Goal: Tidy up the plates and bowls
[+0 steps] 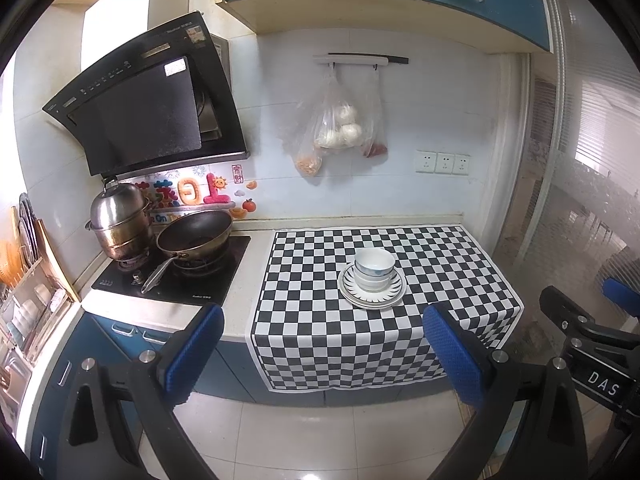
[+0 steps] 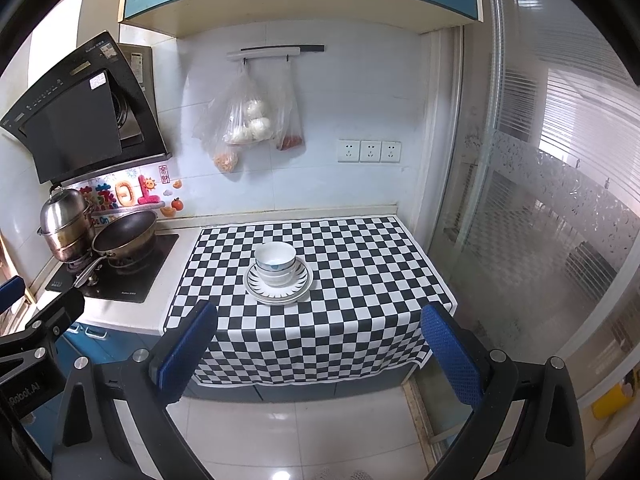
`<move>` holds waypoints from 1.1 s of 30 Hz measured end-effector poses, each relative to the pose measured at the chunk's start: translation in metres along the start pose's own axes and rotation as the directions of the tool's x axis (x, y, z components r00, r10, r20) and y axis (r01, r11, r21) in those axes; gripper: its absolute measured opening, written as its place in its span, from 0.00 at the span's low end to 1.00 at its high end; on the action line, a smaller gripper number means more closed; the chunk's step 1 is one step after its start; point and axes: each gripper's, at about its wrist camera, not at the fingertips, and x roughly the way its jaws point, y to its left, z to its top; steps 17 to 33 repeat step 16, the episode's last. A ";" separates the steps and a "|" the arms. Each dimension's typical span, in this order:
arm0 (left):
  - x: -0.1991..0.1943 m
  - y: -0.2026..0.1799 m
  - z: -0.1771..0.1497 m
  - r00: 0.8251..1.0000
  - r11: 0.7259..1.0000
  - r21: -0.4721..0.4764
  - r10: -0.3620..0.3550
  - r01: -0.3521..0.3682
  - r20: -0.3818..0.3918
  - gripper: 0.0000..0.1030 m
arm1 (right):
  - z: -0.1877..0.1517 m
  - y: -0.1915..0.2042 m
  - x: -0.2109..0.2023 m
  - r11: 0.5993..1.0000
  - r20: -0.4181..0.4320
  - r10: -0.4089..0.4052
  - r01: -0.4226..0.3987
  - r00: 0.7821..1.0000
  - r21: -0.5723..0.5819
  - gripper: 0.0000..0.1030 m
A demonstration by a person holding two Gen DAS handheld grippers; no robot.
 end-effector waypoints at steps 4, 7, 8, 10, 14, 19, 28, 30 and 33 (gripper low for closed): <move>0.000 0.001 -0.001 1.000 1.000 -0.002 0.001 -0.001 0.003 0.99 | 0.002 0.000 0.001 1.000 0.000 0.002 -0.002 1.000 0.002 1.00; 0.001 0.001 -0.001 1.000 1.000 -0.003 0.004 -0.004 0.001 0.99 | 0.002 0.002 0.001 1.000 0.001 0.002 -0.002 1.000 -0.001 1.00; 0.001 0.001 -0.002 1.000 1.000 -0.003 0.005 -0.005 0.002 0.99 | 0.003 0.003 0.000 1.000 0.002 0.000 0.000 1.000 -0.001 1.00; 0.000 0.001 -0.002 1.000 1.000 -0.004 0.006 -0.006 0.004 0.99 | 0.003 0.004 0.000 1.000 0.003 0.000 0.000 1.000 -0.002 1.00; -0.001 0.001 -0.003 1.000 1.000 -0.003 0.011 -0.011 0.011 0.99 | 0.004 0.005 0.000 1.000 0.006 -0.001 0.001 1.000 -0.004 1.00; -0.001 0.002 -0.003 1.000 1.000 -0.008 0.007 -0.007 0.012 0.99 | 0.004 0.005 0.000 1.000 0.005 -0.002 0.002 1.000 -0.005 1.00; -0.001 0.002 -0.003 1.000 1.000 -0.008 0.007 -0.007 0.012 0.99 | 0.004 0.005 0.000 1.000 0.005 -0.002 0.002 1.000 -0.005 1.00; -0.001 0.002 -0.003 1.000 1.000 -0.008 0.007 -0.007 0.012 0.99 | 0.004 0.005 0.000 1.000 0.005 -0.002 0.002 1.000 -0.005 1.00; -0.001 0.002 -0.003 1.000 1.000 -0.008 0.007 -0.007 0.012 0.99 | 0.004 0.005 0.000 1.000 0.005 -0.002 0.002 1.000 -0.005 1.00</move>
